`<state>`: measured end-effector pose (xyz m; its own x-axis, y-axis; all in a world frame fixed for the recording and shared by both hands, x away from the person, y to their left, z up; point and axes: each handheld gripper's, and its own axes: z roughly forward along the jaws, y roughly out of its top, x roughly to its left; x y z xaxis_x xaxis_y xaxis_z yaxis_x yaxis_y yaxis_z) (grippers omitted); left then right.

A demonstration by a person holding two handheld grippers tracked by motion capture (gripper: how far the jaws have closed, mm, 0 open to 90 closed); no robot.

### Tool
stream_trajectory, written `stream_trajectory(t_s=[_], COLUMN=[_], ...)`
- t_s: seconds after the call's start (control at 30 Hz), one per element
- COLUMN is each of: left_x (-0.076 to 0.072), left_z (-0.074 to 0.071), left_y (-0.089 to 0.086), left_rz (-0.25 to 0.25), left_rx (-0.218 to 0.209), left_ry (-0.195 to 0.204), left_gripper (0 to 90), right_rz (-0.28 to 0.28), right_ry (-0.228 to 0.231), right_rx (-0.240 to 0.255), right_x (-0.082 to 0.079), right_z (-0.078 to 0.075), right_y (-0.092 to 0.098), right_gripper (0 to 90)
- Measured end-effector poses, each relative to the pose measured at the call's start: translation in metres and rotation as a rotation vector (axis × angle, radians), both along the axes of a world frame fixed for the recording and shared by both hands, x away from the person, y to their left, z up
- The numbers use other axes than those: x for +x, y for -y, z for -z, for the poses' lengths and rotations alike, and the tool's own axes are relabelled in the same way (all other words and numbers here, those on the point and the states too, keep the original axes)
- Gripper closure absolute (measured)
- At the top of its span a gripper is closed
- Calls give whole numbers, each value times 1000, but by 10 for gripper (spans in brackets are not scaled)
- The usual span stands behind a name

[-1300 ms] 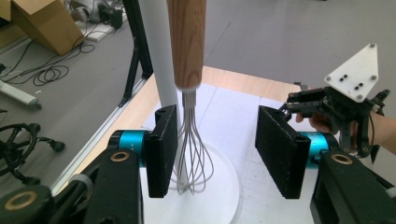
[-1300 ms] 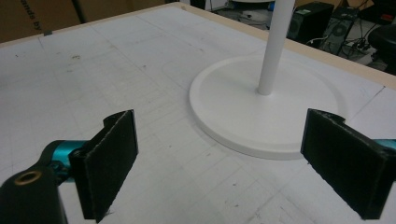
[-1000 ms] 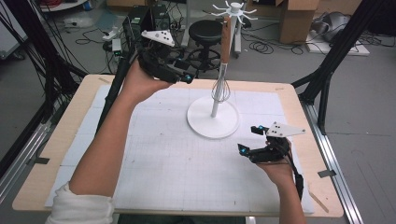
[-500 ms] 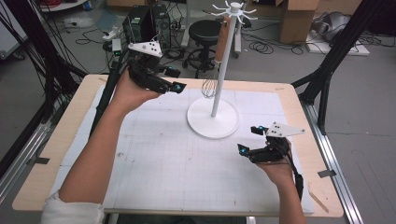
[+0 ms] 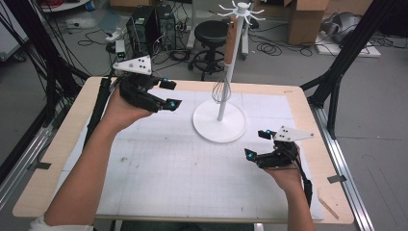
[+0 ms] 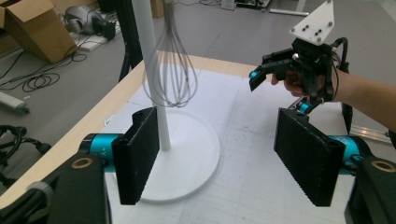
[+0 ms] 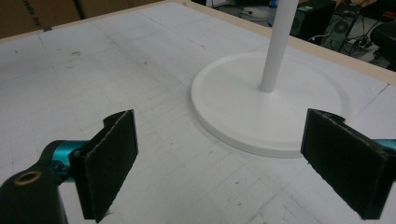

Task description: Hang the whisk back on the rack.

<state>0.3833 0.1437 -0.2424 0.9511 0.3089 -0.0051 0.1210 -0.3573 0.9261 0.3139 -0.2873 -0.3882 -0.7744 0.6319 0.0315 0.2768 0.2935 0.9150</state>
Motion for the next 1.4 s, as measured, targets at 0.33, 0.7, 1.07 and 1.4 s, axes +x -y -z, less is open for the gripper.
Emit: stream_trajectory(t_s=[0.33, 0.7, 1.07, 1.4], left_x=[-16, -30, -45, -53], left_z=[34, 69, 91, 123], left_y=[-32, -49, -69, -71], left_rz=[-33, -128, -182, -185], left_rx=[-21, -11, -36, -40], left_ry=[-5, 4, 0, -31], left_gripper=[247, 169, 137, 131], right_rz=[-1, -3, -4, -6], right_ry=[-5, -4, -5, -8], right_rx=[1, -1, -4, -5], right_x=[0, 0, 1, 1], right_z=[0, 1, 1, 2], right_y=[-1, -1, -2, -3], right_gripper=[101, 101, 101, 101])
